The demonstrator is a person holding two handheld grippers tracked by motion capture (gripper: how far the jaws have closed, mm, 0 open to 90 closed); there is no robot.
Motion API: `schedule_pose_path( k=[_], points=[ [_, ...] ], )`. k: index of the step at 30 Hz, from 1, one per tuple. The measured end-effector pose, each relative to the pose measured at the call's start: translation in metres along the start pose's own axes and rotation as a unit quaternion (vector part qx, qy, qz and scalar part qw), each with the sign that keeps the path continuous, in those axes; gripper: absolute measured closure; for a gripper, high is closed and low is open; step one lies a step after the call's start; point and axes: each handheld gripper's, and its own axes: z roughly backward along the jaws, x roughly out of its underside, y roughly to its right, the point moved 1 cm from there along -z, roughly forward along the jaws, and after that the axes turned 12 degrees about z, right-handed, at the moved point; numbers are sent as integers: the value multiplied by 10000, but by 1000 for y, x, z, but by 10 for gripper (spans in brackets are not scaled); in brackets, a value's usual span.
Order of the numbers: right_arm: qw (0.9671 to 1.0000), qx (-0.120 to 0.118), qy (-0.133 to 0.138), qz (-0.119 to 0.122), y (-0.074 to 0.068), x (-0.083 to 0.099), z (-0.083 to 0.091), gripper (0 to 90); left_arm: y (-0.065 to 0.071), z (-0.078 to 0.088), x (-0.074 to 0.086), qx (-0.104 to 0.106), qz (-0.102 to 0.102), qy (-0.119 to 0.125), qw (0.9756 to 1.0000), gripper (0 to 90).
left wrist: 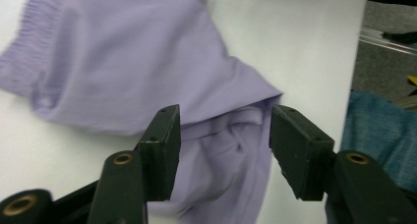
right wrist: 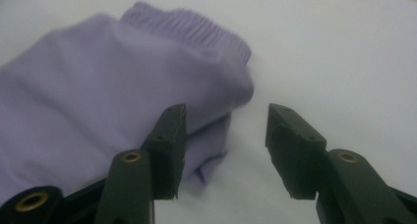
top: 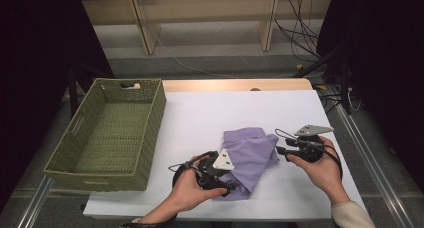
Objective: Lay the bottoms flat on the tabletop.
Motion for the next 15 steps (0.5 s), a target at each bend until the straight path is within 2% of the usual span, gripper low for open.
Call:
schedule_pose_path(
  k=[3,5,10,13,15],
  points=[
    [9993,-234,-291,92,-5,8,-7,520,9,-17,0,41,-41,-201,9998,419],
    [9985,-358,-375,158,-10,10,-15,528,15,-29,0,39,-165,-341,9993,412],
    [9960,-622,-571,294,-24,9,-28,537,25,-50,3,-151,-363,-587,9975,416],
    [9946,-660,-683,412,-28,9,-33,585,28,-59,3,-290,-429,-675,9964,490],
    [9942,-638,-773,391,-32,9,-36,648,29,-63,3,-446,-475,-652,9957,598]
  ],
)
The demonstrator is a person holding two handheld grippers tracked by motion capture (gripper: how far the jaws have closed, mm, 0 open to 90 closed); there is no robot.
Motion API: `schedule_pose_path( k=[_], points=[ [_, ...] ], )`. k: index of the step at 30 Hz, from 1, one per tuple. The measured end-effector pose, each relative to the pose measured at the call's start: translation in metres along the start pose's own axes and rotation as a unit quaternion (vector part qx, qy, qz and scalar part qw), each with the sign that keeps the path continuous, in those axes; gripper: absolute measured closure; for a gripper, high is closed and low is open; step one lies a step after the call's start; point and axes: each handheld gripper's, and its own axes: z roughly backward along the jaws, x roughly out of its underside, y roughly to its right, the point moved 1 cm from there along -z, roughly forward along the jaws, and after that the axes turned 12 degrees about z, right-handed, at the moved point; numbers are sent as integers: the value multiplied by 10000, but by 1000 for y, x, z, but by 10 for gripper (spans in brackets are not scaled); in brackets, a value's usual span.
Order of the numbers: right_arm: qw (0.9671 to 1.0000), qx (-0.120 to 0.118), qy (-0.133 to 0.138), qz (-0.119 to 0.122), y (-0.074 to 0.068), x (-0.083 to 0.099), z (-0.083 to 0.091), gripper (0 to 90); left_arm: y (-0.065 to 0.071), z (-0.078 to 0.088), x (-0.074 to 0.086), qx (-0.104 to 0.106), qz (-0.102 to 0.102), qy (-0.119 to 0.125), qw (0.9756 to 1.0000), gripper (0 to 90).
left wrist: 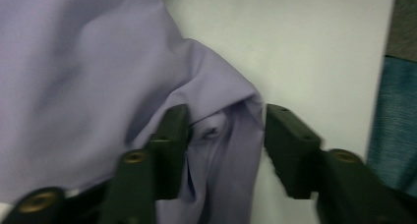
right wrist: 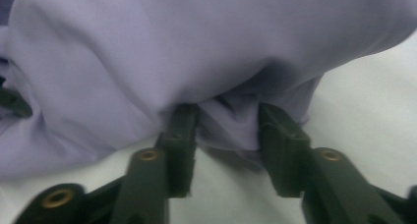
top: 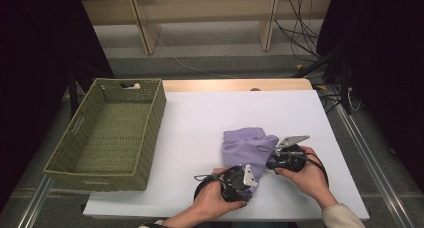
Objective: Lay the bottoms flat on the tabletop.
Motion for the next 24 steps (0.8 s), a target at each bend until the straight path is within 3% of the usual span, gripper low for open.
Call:
schedule_pose_path(
  k=[1,4,7,12,16,20,24],
  points=[
    [10000,-13,-47,22,-1,0,-2,664,0,0,-1,20,108,16,9999,625],
    [9998,-38,-186,98,-4,1,-6,720,-2,-2,-2,-169,108,23,9998,770],
    [9998,-48,-167,52,-3,1,-5,798,-9,2,-3,-40,419,62,9991,854],
    [9999,-103,-106,2,0,2,-3,847,-23,22,-5,-39,744,402,9964,876],
    [9999,-74,-65,-82,3,1,2,849,-43,44,-7,-191,1062,841,9906,877],
    [10000,-13,1,-92,8,1,7,849,-68,61,-4,-360,1480,1131,9818,877],
    [9999,-9,-38,-130,10,1,15,853,-88,67,1,-452,1876,1258,9731,877]
  ],
)
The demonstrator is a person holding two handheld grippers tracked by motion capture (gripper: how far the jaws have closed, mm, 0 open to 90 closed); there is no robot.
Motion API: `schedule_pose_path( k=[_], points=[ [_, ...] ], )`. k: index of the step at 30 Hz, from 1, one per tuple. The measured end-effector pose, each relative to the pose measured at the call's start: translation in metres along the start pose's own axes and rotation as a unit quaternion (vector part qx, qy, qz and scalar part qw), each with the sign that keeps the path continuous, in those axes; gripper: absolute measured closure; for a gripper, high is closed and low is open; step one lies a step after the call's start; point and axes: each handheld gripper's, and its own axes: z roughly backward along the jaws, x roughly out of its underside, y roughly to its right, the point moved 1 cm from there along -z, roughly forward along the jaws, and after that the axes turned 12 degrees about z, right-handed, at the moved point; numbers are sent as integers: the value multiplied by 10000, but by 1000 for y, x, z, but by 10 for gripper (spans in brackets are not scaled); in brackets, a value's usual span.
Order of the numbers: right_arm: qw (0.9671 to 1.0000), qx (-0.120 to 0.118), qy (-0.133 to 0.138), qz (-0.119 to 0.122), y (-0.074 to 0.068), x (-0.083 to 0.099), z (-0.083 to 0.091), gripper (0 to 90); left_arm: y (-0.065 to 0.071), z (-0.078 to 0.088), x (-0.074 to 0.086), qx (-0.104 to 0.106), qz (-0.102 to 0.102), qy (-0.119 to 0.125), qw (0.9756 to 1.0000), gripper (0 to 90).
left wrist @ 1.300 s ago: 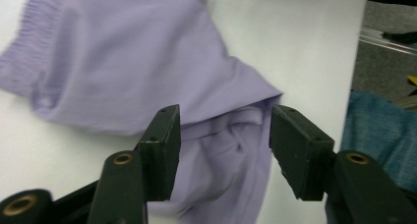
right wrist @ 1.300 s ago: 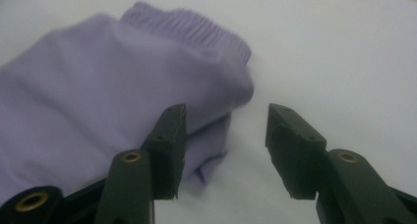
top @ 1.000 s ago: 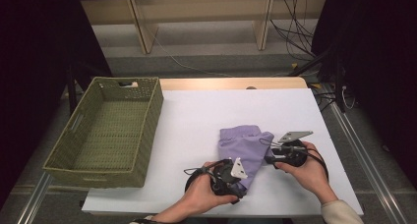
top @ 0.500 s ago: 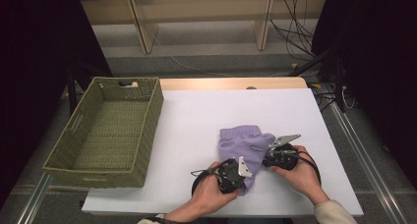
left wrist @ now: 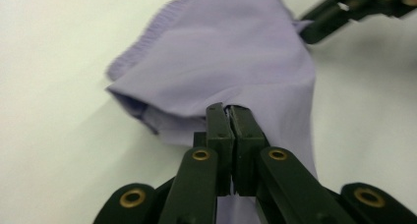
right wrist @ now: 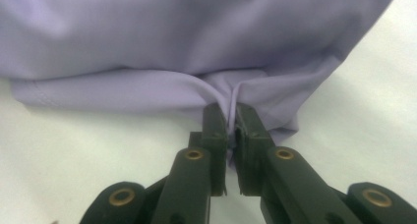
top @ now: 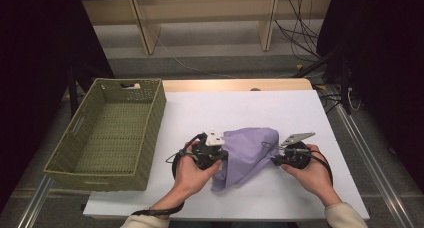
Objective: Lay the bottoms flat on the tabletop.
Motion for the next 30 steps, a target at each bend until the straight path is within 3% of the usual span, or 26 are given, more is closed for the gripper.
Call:
schedule_pose_path(
  k=[5,8,11,13,15,18,20,22,26,28,30],
  points=[
    [9999,-76,-97,60,1,0,8,854,-22,-5,3,-138,386,16,9992,876],
    [9995,-172,-242,95,2,1,10,854,-30,-7,4,-228,480,58,9986,875],
    [9986,-252,-417,196,0,2,10,835,-33,-7,4,-282,450,91,9985,872],
    [9986,-171,-370,348,-3,0,11,734,-32,-9,4,-299,390,74,9988,869],
    [9985,-146,-151,513,-9,-6,13,610,-31,-11,5,-317,350,50,9989,867],
    [9951,-478,342,793,-23,-16,9,489,-31,-12,6,-335,308,37,9990,866],
    [9908,-635,366,1139,-34,-21,-1,444,-31,-12,6,-345,273,37,9990,864],
    [9863,-820,208,1418,-46,-22,-15,416,-31,-12,6,-360,237,36,9991,862],
    [9802,-943,-67,1737,-62,-25,-37,420,-30,-12,7,-380,146,30,9992,860],
    [9800,-818,-80,1814,-65,-28,-41,466,-30,-12,7,-391,110,33,9992,860],
    [9813,-832,-72,1733,-65,-31,-42,559,-30,-13,7,-399,68,17,9992,859]
  ],
)
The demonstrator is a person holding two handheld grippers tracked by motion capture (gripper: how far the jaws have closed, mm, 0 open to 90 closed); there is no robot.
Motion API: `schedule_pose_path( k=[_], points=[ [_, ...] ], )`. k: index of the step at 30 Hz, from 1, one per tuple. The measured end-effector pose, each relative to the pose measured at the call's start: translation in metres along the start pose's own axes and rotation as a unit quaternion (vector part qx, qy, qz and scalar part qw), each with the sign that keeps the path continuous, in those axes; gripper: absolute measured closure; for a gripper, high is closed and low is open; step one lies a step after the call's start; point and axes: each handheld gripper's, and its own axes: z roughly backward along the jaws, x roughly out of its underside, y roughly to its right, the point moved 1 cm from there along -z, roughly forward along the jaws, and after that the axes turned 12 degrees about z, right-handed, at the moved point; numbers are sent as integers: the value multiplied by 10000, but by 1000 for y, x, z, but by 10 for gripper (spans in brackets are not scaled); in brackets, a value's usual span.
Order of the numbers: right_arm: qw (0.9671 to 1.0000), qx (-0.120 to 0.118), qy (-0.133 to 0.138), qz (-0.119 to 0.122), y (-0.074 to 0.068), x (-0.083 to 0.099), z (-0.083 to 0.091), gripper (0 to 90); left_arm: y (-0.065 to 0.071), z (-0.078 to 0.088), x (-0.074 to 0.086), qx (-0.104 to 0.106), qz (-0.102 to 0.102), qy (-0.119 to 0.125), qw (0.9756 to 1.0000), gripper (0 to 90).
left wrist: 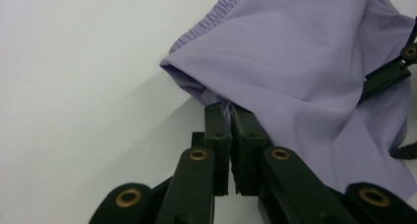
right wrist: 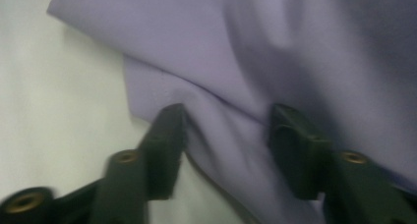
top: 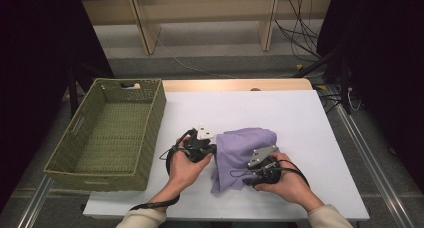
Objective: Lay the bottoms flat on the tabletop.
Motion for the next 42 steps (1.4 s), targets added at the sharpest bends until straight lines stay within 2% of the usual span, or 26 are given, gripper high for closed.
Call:
schedule_pose_path(
  k=[4,7,10,11,15,19,23,26,30,32,33,34,37,38,40,42],
  points=[
    [9999,-118,-14,-55,-1,-3,-1,771,1,0,0,-16,-75,-25,10000,859],
    [9997,-230,-23,-118,-1,-5,-1,863,2,0,0,-34,-151,-30,9999,859],
    [9996,-264,-63,-92,-2,-6,1,879,3,0,1,-14,-219,-63,9997,858],
    [9993,-348,-138,-75,-3,-6,3,881,3,1,2,-3,-253,-75,9997,857],
    [9969,-786,-91,-25,-14,-7,10,882,7,5,3,29,-426,-164,9990,849],
    [9941,-1073,-133,26,-29,-6,16,882,14,7,11,113,-679,-328,9971,830],
    [9904,-1374,-110,90,-45,-3,21,882,18,12,19,202,-808,-489,9953,806],
    [9854,-1692,-147,130,-56,-1,24,882,16,20,21,195,-815,-409,9956,750],
    [9771,-2110,-187,198,-68,0,27,880,9,29,19,85,-674,-401,9969,552],
    [9749,-2203,-219,259,-69,1,27,867,5,31,17,88,-465,-363,9982,466],
    [9747,-2210,-200,277,-68,0,28,845,3,31,16,119,-340,-314,9989,438],
    [9755,-2181,-21,288,-65,-1,29,805,1,31,15,118,-259,-269,9992,415],
    [9814,-1883,382,36,-53,-4,40,637,-1,29,10,174,-145,-217,9995,349],
    [9838,-1698,569,-99,-47,-4,44,574,-1,27,8,205,-128,-237,9994,335],
    [9892,-1225,769,-235,-33,-4,53,511,-1,22,4,226,-88,-278,9993,317],
    [9917,-739,943,-458,-17,-2,61,442,-1,19,0,264,-18,-284,9992,310]
  ],
)
